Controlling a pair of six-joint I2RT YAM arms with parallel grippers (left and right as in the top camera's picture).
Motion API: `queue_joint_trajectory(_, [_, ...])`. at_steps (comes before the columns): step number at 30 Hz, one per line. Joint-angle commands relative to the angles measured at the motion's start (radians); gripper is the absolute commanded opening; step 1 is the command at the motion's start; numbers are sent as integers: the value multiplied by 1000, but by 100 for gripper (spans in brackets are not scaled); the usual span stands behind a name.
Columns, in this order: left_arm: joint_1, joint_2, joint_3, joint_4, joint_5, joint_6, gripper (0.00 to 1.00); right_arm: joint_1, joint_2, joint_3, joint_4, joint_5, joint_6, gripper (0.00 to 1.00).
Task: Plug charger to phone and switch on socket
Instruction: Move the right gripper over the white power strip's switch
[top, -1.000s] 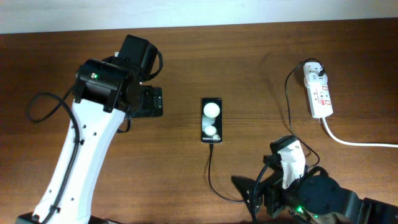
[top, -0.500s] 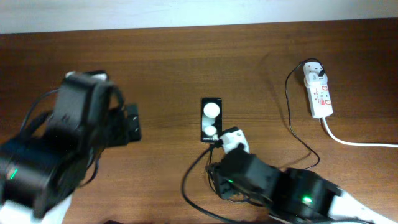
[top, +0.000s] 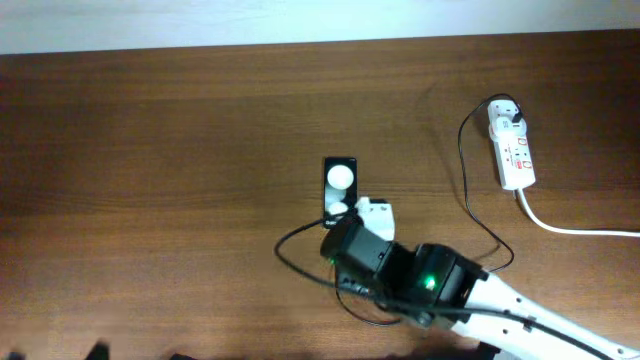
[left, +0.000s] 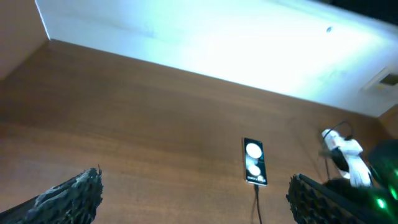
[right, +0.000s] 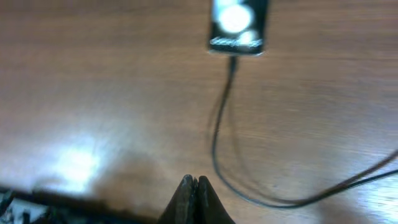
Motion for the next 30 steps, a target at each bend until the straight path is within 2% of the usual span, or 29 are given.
queue_joint_trajectory(1, [56,-110,3,-22,-13,-2,99,-121,0,4,-63,23,18,4])
queue_joint_trajectory(10, [164,-240,6,-22,-13,-2,99,-543,0,5,-211,-17,8,4])
queue_joint_trajectory(20, [190,-242,6,-22,-13,-2,99,-983,0,6,-211,-32,-198,4])
queue_joint_trajectory(23, [190,-244,6,-22,-13,-2,99,-1097,0,6,-216,-38,-212,4])
queue_joint_trajectory(30, [203,-345,6,-22,-13,-2,99,-1157,0,6,-164,-60,-251,4])
